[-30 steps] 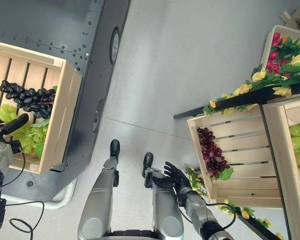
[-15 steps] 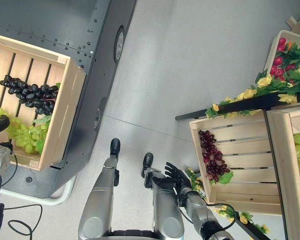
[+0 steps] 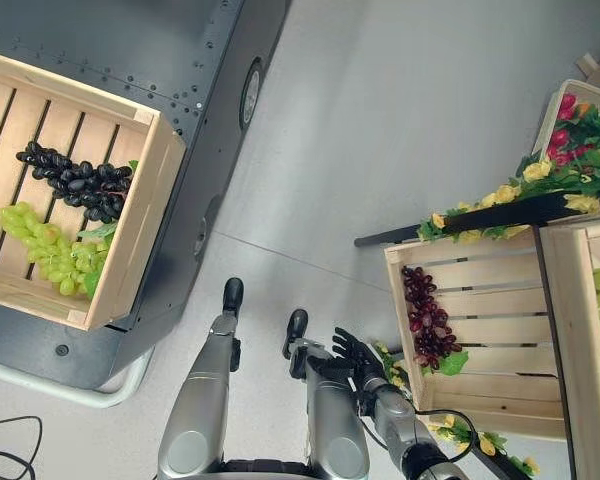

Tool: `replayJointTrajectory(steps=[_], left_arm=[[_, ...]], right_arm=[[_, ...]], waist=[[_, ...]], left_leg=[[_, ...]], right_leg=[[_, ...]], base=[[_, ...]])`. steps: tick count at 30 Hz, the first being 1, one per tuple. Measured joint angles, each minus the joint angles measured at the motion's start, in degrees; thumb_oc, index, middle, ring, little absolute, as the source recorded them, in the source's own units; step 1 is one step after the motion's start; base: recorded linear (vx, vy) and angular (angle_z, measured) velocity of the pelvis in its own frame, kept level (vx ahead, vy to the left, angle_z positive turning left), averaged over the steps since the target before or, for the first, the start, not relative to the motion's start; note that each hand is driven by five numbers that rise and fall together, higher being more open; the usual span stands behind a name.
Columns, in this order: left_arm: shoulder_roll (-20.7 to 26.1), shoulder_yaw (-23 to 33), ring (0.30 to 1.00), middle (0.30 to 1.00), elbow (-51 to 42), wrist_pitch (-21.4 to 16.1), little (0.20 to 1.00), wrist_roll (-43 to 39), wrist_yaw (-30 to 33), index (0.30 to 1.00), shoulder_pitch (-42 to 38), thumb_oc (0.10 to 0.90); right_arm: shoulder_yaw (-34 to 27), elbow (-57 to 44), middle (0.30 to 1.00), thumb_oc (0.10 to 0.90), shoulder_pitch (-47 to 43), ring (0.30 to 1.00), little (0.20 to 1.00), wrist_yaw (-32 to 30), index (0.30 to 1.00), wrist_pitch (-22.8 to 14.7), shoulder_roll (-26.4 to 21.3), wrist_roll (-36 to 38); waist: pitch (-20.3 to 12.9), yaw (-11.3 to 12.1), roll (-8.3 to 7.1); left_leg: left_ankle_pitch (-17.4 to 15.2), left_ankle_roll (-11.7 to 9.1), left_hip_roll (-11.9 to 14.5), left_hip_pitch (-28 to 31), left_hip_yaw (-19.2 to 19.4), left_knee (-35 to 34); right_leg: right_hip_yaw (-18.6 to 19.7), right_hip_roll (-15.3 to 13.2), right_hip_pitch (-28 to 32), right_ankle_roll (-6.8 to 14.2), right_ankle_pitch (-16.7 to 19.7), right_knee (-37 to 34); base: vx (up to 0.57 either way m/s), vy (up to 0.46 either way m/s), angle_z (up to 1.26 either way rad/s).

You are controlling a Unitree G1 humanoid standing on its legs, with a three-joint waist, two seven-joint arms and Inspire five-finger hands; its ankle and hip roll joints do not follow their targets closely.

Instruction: Pick up the fruits from the basket on one side to the basket on the other side

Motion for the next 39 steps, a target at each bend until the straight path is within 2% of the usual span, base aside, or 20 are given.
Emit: replayJointTrajectory(steps=[5,8,11,19,25,30,34,39], left_arm=[[4.7,-1.8,0.9,0.9,-0.1,-1.0,0.9,15.1,-7.4,0.9,3.6,0.8],[7.0,-3.8,0.9,0.9,-0.5,-3.8,0.9,22.7,-10.1,0.9,5.0,0.8],[8.3,-6.8,0.9,0.9,-0.6,-8.9,0.9,27.2,-10.8,0.9,5.2,0.8],[8.6,-12.6,0.9,0.9,1.0,-14.6,0.9,28.1,-10.3,0.9,4.0,0.8],[8.3,-15.3,0.9,0.9,4.7,-15.2,0.9,28.1,-6.4,0.9,2.8,0.8],[7.3,-19.8,0.9,0.9,6.4,-15.1,0.9,28.8,-6.0,0.9,0.4,0.8],[5.4,-21.8,0.9,0.9,6.6,-15.1,0.9,29.2,-6.1,0.9,-0.6,0.8],[5.3,-23.8,0.9,0.9,7.0,-15.0,0.9,31.3,-6.1,0.9,-2.5,0.8]], right_arm=[[-1.6,0.8,0.9,0.8,0.0,0.9,0.9,1.3,0.9,-0.1,0.0,0.0],[-2.0,1.1,0.9,0.8,0.0,0.9,0.9,1.8,0.9,-0.2,-0.1,0.0],[-2.5,1.5,0.9,0.8,-0.1,0.9,0.9,3.0,0.9,-0.4,-0.1,0.0],[-3.7,1.5,0.9,0.8,-0.2,0.9,0.9,4.9,0.9,-0.9,-0.2,0.0],[-3.7,1.9,0.9,0.8,-0.2,0.9,0.9,5.1,0.9,-1.3,-0.2,-0.1],[-3.6,2.7,0.9,0.8,-0.8,0.9,0.9,5.4,0.9,-1.5,-0.2,-0.1],[-3.4,2.7,0.9,0.8,-1.2,0.9,0.9,5.4,0.9,-1.5,-0.2,-0.1],[-3.4,2.7,0.9,0.8,-1.3,0.9,0.9,5.4,0.9,-1.4,-0.2,-0.1]], waist=[[0.0,0.3,0.06],[0.0,0.5,0.09],[0.4,0.5,0.62],[0.3,-0.2,0.58],[0.1,-0.3,0.26],[0.1,-0.4,0.19],[0.1,-0.8,0.14],[0.1,-0.8,0.11]], left_leg=[[0.1,0.1,-0.1,0.0,0.2,0.0],[0.1,0.2,-0.2,-0.1,0.4,0.0],[0.0,0.0,-0.2,-0.2,0.4,-0.1],[0.1,0.0,-0.4,-1.3,0.5,0.1],[0.2,0.0,-0.3,-1.3,0.6,0.3],[0.1,0.0,-0.3,-1.3,0.8,0.4],[0.1,0.0,-0.1,-1.5,1.4,0.4],[0.2,0.2,-0.1,-1.7,1.4,0.4]], right_leg=[[0.1,-0.1,-0.3,0.0,0.0,0.3],[0.1,-0.3,-0.6,-0.1,-0.1,0.6],[0.1,-0.4,-0.7,0.0,-0.1,0.7],[0.1,-0.6,-2.2,-0.1,-0.4,1.8],[0.4,-0.6,-2.2,-0.1,-0.4,1.8],[0.6,-0.5,-2.3,0.0,-0.3,1.8],[1.2,-0.4,-2.8,0.2,-0.2,1.8],[1.2,-0.3,-2.9,0.2,-0.1,1.7]], base=[[0.0,0.052,-0.01],[0.0,0.051,-0.01],[0.0,0.012,0.0],[0.0,0.0,0.0],[0.0,0.0,0.0],[0.0,0.002,-0.01],[-0.01,0.012,-0.06],[0.0,0.002,-0.01]])
